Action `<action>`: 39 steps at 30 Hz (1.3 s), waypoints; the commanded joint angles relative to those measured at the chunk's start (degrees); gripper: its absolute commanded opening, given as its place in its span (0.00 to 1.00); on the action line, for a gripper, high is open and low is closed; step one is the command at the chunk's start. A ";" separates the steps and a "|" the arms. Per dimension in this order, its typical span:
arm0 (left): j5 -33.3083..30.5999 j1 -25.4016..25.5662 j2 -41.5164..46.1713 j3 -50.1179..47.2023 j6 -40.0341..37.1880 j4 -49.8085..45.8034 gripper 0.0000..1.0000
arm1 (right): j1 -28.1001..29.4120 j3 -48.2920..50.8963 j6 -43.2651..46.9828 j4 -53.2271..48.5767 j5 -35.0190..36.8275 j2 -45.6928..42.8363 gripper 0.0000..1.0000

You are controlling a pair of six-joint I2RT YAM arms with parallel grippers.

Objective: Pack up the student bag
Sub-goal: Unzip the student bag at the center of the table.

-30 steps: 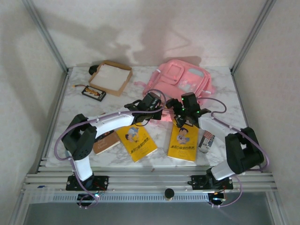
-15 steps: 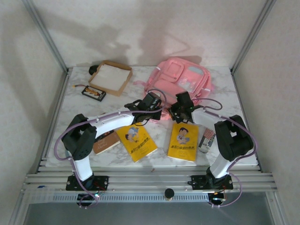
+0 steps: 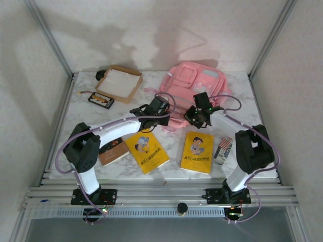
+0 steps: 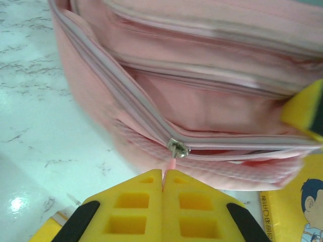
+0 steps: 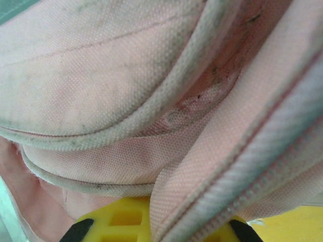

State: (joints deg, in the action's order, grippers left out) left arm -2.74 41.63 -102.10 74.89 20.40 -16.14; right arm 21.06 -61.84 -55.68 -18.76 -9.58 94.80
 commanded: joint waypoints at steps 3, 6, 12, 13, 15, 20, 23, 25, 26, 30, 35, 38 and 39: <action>-8.09 -4.00 1.95 -1.53 -2.03 -6.72 0.00 | -6.99 -8.42 19.02 -6.42 2.57 -0.92 0.00; -7.37 -5.90 1.13 -1.02 -1.51 -5.83 0.00 | -12.68 -8.80 21.28 -7.12 0.03 -0.85 0.00; -4.56 -6.12 -1.33 -0.23 -2.01 -3.88 0.00 | -17.67 -16.41 25.12 -10.83 0.16 4.43 0.03; -3.41 -6.04 -1.28 -0.48 -1.50 -3.02 0.00 | -17.57 -16.19 24.89 -9.88 -0.68 4.40 0.06; -1.06 -5.60 -0.93 -1.00 -0.63 -0.88 0.00 | -15.99 -15.37 24.97 -8.96 -0.87 3.28 0.27; 2.03 -5.08 -1.54 -0.61 -0.28 0.74 0.00 | -14.75 -14.48 27.64 -12.92 0.98 0.59 0.39; 2.81 -3.97 -1.18 -2.19 -2.19 3.06 0.00 | -13.47 -12.68 27.66 -13.88 5.48 -2.36 0.49; 2.54 -4.13 -2.24 -1.74 -2.65 2.39 0.00 | -9.39 -13.43 29.61 -14.23 6.15 -2.79 0.62; 2.63 -4.27 -2.78 -1.43 -2.88 2.08 0.00 | -6.22 -14.61 32.14 -14.96 6.44 -1.85 0.65; 2.15 -4.36 -2.05 -2.86 -2.20 3.22 0.00 | -1.23 -14.78 39.05 -16.80 5.27 1.81 0.71; 3.55 -5.04 0.54 -8.13 0.59 7.56 0.10 | 3.26 -13.57 50.14 -14.74 1.79 3.45 0.66; 4.41 -5.98 0.88 -8.95 2.77 8.22 0.16 | 3.86 -15.27 55.25 -15.34 1.57 6.37 0.65; 4.33 -6.11 1.08 -9.06 3.85 8.19 0.17 | 3.95 -15.93 56.94 -15.77 0.97 7.43 0.65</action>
State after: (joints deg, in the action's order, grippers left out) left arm 0.54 36.51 -103.46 66.41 21.21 -10.44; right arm 24.49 -76.01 -7.20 -32.86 -6.83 99.44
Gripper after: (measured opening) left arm 0.160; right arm 0.655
